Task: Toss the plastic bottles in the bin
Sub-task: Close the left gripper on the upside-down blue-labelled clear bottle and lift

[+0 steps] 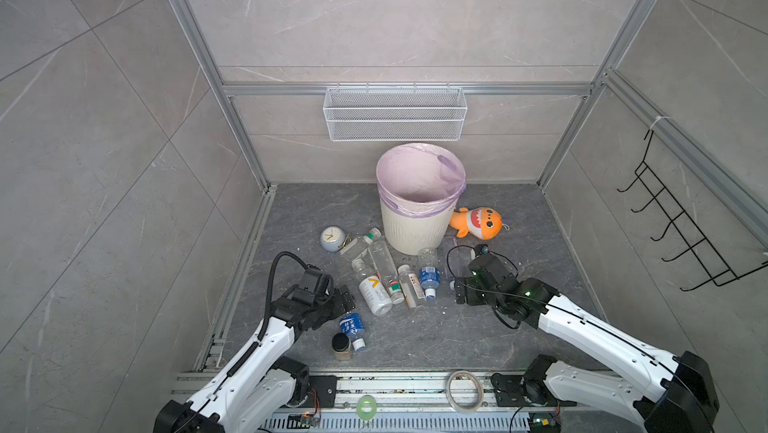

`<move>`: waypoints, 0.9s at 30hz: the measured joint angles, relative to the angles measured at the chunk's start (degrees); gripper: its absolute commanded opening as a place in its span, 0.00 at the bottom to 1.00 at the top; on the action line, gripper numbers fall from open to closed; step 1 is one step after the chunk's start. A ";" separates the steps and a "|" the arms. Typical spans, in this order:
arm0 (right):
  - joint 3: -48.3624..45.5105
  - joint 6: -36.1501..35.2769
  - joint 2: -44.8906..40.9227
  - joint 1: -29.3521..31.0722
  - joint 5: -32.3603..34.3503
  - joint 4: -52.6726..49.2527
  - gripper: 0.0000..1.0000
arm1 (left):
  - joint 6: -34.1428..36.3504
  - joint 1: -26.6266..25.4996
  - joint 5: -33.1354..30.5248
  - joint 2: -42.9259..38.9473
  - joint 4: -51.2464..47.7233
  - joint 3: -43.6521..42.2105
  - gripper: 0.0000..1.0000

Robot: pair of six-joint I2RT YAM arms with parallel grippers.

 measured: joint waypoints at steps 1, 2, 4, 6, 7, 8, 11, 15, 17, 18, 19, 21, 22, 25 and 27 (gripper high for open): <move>-0.35 0.22 0.00 0.00 -0.07 0.20 1.00 | 0.00 0.00 0.02 0.66 0.35 0.00 0.93; -0.57 0.35 0.00 0.00 -0.20 0.26 1.00 | 0.00 0.00 0.07 1.27 0.70 0.00 0.92; -0.87 0.61 0.00 0.00 -0.22 0.37 1.00 | -0.04 0.00 0.26 2.51 1.53 0.00 0.91; -0.92 0.76 0.00 0.00 -0.26 0.50 1.00 | -0.13 0.00 0.83 3.48 2.36 -0.13 0.90; -0.92 0.76 0.00 0.00 -0.26 0.52 1.00 | -0.15 0.00 1.11 3.91 2.78 -0.20 0.88; -0.92 0.76 0.00 0.00 -0.37 0.52 1.00 | -0.20 0.00 1.27 4.39 3.21 -0.28 0.87; -0.92 0.83 0.00 0.00 -0.44 0.55 1.00 | -0.20 0.00 1.60 5.81 4.17 -0.46 0.85; -1.38 1.31 0.00 0.00 -0.44 1.09 1.00 | -0.20 0.00 1.77 7.21 5.09 -0.52 0.83; -1.66 1.57 0.00 0.00 -0.44 1.16 1.00 | -0.20 0.00 2.10 7.80 5.33 -0.52 0.83; -1.70 1.64 0.00 0.00 -0.44 1.18 1.00 | -0.20 0.00 2.25 8.15 5.53 -0.52 0.83; -1.81 1.70 0.00 0.00 -0.44 1.33 1.00 | -0.20 0.00 2.51 8.59 5.88 -0.52 0.83; -2.12 1.86 0.00 0.00 -0.44 1.53 1.00 | -0.20 0.00 2.62 9.42 6.36 -0.52 0.83; -2.34 1.88 0.00 0.00 -0.44 1.57 1.00 | -0.20 0.00 2.64 9.84 6.49 -0.52 0.83; -2.75 2.08 0.00 0.00 -0.44 1.60 0.99 | -0.20 0.00 2.69 10.56 7.04 -0.61 0.82; -3.06 2.10 0.00 0.00 -0.44 1.62 1.00 | -0.22 0.00 2.69 10.56 7.80 -0.94 0.82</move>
